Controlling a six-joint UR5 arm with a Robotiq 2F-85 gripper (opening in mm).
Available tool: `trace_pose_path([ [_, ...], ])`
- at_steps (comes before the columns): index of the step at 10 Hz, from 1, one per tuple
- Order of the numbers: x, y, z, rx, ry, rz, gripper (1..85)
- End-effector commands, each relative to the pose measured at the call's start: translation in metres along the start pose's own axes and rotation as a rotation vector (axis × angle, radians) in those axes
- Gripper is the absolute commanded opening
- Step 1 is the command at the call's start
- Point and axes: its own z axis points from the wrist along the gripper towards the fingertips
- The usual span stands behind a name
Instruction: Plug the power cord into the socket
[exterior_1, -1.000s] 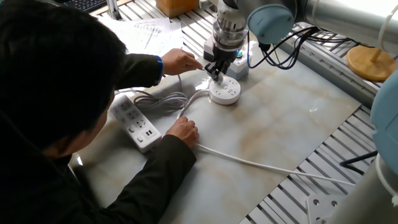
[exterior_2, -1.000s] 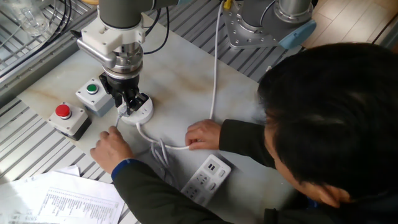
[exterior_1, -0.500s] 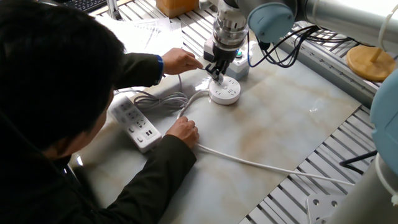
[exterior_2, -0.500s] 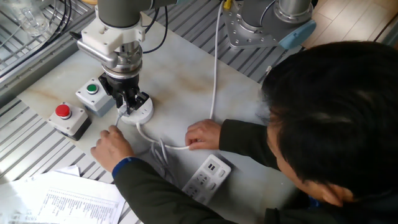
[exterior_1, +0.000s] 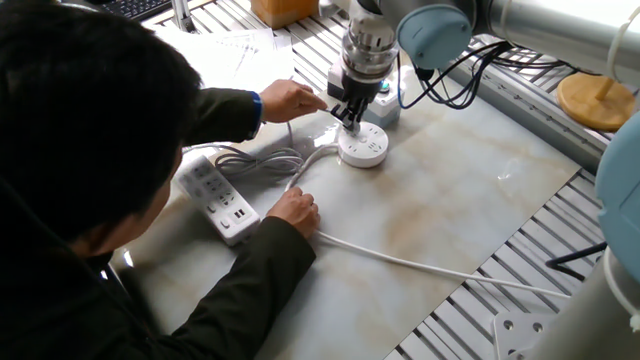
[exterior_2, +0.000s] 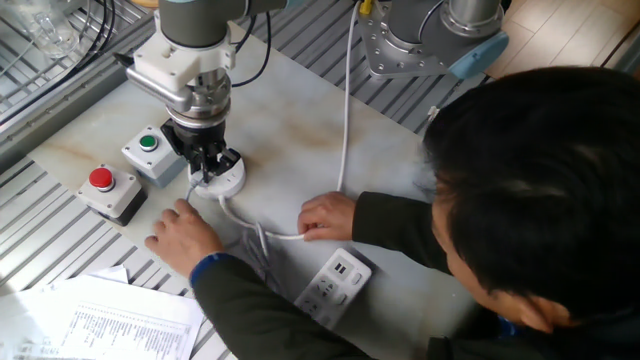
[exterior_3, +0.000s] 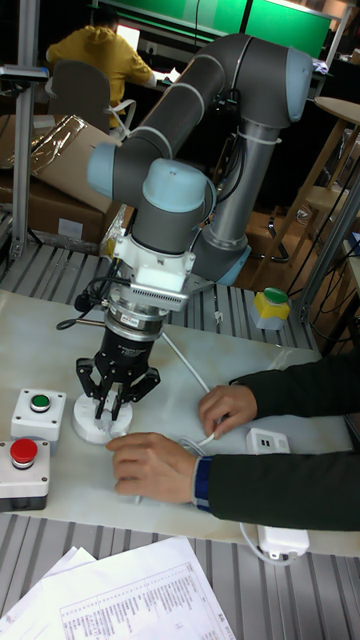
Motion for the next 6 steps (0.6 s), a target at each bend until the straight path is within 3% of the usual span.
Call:
trace_pose_path([
  [1, -0.004, 0.003, 0.005, -0.034, -0.024, 0.022, 1.0],
  [4, 0.000, 0.005, 0.018, -0.079, -0.043, 0.038, 1.0],
  [6, 0.005, 0.005, 0.014, -0.088, -0.031, 0.036, 1.0],
])
